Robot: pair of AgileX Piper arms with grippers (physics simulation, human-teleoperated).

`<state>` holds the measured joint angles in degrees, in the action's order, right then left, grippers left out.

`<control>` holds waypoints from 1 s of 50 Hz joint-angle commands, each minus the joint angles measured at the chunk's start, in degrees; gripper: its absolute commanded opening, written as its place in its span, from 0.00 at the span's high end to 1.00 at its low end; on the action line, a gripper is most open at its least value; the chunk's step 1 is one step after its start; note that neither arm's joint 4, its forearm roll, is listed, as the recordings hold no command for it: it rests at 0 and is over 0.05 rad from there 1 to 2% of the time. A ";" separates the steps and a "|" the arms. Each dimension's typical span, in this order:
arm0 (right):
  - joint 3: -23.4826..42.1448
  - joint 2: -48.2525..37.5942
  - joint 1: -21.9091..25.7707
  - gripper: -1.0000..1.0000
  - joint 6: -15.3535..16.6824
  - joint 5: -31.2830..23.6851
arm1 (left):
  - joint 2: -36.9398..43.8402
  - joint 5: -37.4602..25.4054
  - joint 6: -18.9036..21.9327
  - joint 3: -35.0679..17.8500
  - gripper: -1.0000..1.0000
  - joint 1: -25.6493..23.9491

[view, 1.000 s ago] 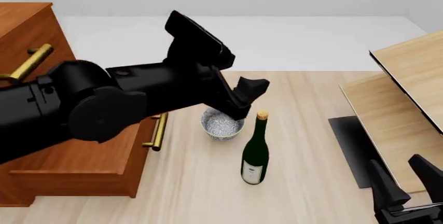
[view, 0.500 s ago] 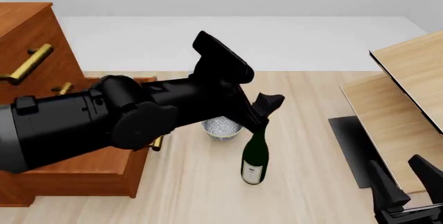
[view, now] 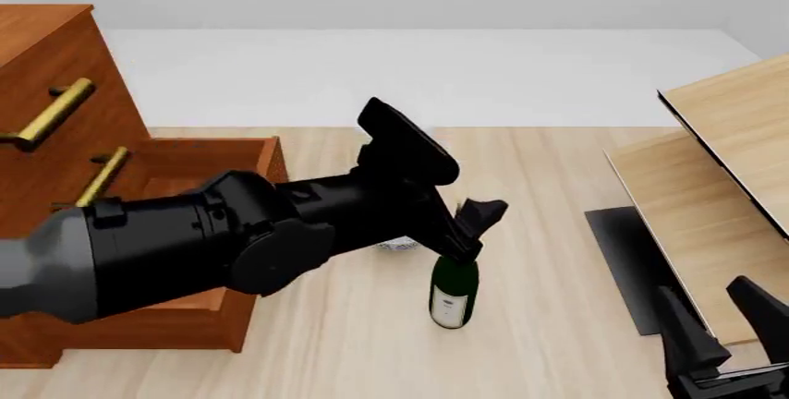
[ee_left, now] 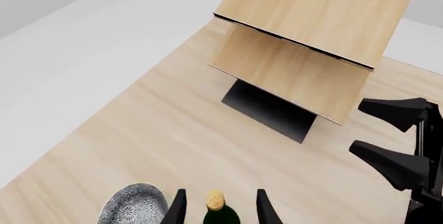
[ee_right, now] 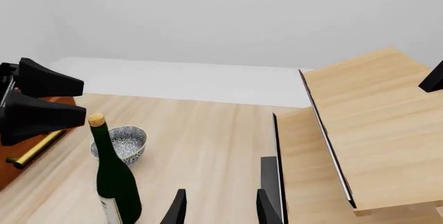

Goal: Put the wine bottle in the bottom drawer of the cabinet.

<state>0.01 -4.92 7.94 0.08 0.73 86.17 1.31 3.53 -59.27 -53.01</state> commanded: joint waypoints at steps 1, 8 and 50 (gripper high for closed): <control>0.00 0.01 -0.04 0.00 0.01 -0.07 | 1.00 2.11 -0.93 1.89 0.00 0.04; 0.00 -0.02 -0.11 0.00 -0.08 -0.10 | 1.85 3.05 -0.59 2.29 0.00 0.79; 0.00 -1.09 -0.17 0.00 -0.26 0.82 | 6.62 7.74 -1.61 4.60 0.00 1.74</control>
<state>0.01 -6.01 7.76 -0.17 1.57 91.83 7.78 1.74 -55.30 -51.98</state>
